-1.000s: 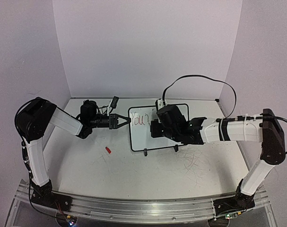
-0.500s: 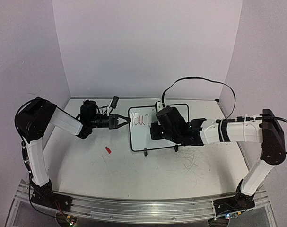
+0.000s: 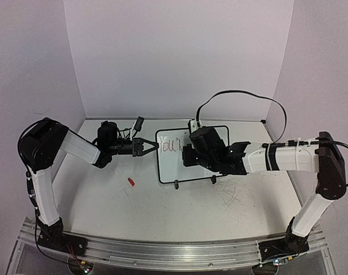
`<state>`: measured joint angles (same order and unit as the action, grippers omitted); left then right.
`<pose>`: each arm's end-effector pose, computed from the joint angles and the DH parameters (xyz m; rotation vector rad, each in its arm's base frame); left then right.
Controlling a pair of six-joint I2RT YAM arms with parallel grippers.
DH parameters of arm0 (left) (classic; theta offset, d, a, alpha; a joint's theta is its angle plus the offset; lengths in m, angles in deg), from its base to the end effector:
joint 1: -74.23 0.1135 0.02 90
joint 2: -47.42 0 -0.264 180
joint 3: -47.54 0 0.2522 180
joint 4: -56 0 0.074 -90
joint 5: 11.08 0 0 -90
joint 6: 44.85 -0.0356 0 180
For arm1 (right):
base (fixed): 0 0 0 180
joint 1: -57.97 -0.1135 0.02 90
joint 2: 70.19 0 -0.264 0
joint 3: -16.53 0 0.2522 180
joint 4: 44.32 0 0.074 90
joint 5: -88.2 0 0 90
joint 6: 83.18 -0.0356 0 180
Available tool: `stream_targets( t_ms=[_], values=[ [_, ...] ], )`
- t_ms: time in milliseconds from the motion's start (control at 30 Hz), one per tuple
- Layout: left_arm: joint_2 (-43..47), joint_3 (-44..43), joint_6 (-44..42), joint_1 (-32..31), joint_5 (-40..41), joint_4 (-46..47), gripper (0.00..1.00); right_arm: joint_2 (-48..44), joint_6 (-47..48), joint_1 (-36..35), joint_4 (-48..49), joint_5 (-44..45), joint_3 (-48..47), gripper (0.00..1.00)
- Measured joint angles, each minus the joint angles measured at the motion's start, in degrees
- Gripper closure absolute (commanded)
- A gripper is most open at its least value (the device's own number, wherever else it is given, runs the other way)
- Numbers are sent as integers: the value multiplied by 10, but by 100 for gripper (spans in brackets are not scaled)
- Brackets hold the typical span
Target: Write a sentence on the whiteboard
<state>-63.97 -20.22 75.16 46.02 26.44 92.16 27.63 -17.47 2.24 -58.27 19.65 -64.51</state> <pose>0.3336 -0.2110 0.1729 0.7260 1.7537 -1.4939 0.2301 0.3145 0.2475 -0.3490 2.0700 0.4606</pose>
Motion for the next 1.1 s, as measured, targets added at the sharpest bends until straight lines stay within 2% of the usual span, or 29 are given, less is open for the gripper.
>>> stream_targets(
  t_ms=[800, 1100],
  values=[
    [0, 0, 0, 0, 0, 0, 100, 1, -1, 9, 5, 21, -18, 100],
    [0, 0, 0, 0, -1, 0, 100, -89, 4, 17, 42, 11, 63, 100]
  ],
)
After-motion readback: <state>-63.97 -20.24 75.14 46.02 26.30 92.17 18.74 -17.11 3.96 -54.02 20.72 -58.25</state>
